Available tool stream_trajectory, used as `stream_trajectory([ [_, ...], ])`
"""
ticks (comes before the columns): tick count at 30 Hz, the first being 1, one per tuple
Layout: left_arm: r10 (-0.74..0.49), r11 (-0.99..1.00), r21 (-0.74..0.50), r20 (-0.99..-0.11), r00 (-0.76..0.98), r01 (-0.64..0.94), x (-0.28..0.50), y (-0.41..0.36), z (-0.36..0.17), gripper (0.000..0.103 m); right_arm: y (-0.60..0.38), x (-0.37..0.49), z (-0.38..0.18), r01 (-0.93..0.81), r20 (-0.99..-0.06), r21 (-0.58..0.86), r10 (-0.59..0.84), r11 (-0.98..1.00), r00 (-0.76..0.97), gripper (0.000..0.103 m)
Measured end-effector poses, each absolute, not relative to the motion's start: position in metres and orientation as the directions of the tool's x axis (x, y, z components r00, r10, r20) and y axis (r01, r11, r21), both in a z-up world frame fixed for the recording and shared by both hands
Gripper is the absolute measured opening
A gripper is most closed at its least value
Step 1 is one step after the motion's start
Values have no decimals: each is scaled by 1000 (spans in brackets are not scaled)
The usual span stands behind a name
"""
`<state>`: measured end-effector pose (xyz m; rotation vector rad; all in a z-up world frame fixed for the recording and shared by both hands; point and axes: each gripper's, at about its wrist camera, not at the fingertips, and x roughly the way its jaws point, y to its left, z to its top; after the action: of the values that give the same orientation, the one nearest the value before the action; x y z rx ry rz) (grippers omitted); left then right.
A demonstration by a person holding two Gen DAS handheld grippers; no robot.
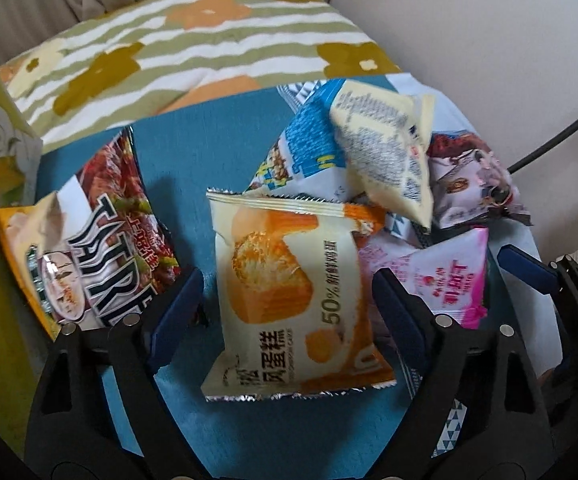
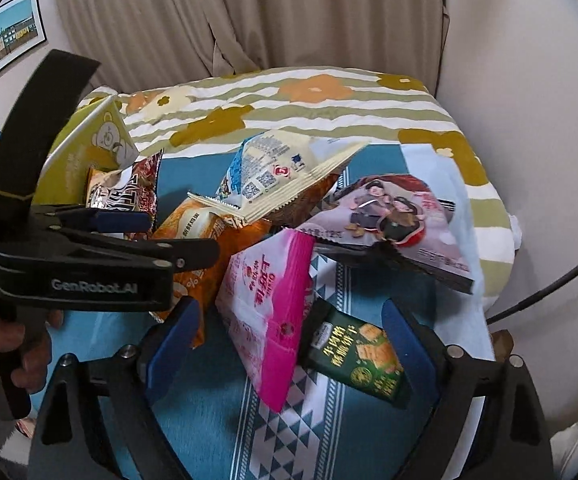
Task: Organize snacks
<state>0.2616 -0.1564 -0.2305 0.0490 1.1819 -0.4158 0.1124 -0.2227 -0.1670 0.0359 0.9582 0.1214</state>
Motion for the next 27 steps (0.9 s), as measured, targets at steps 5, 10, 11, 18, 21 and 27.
stream_trajectory([
  [5, -315, 911, -212, -912, 265, 353, 266, -155, -242, 73, -217, 122, -180, -107, -828, 87, 132, 990, 544, 78],
  [10, -325, 898, -212, -910, 256, 386, 263, -159, -241, 61, -209, 127, -188, -136, -833, 93, 152, 986, 531, 74],
  [11, -324, 896, -207, -910, 258, 394, 262, -159, -240, 61, -207, 128, -189, -141, -833, 92, 154, 986, 531, 73],
  [18, -291, 905, -169, -915, 279, 391, 259, -148, -234, 59, -199, 136, -196, -154, -836, 94, 162, 984, 524, 69],
  [21, -294, 910, -179, -914, 279, 374, 258, -139, -231, 59, -198, 140, -199, -154, -836, 97, 164, 983, 524, 67],
  [27, -296, 915, -186, -912, 283, 359, 254, -133, -228, 59, -191, 149, -207, -157, -846, 87, 156, 984, 509, 59],
])
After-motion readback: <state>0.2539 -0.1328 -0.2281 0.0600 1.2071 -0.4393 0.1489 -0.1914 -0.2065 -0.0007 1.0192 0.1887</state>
